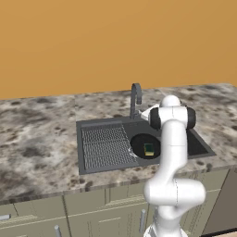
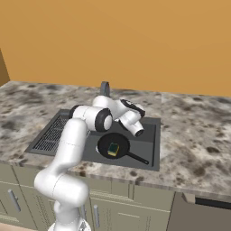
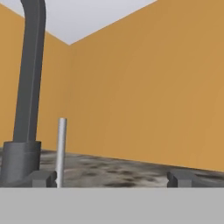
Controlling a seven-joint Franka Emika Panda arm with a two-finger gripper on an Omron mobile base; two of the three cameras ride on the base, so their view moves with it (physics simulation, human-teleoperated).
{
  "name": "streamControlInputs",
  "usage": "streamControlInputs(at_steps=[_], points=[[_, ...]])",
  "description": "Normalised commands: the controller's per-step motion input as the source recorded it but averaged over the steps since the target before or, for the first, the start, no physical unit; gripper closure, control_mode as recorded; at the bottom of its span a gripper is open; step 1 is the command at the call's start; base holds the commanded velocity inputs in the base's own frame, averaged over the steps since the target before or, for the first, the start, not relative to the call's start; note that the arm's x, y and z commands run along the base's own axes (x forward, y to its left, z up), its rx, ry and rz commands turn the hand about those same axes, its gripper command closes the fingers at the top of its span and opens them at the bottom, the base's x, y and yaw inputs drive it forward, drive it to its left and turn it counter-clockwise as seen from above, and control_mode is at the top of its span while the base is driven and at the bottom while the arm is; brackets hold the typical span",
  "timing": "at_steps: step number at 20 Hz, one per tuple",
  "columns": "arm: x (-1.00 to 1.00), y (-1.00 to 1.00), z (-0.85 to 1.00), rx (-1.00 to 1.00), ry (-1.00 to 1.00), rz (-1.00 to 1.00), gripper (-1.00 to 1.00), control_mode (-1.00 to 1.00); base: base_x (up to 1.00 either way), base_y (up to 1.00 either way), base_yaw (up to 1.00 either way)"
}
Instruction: Pick the pan and sponge and place them into the sink. Then turn on the water.
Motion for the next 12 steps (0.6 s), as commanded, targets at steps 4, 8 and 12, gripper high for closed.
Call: streamControlInputs(at_steps=[4, 8, 12], points=[[0.0, 0.11, 0.0, 0.0, 0.0, 0.0, -1.0, -1.0, 0.0, 0.0, 0.0], [-0.08, 0.09, 0.19, 0.0, -0.01, 0.0, -1.0, -1.0, 0.0, 0.0, 0.0], [0.0, 0.13, 0.15, 0.0, 0.0, 0.0, -1.0, -1.0, 0.0, 0.0, 0.0]])
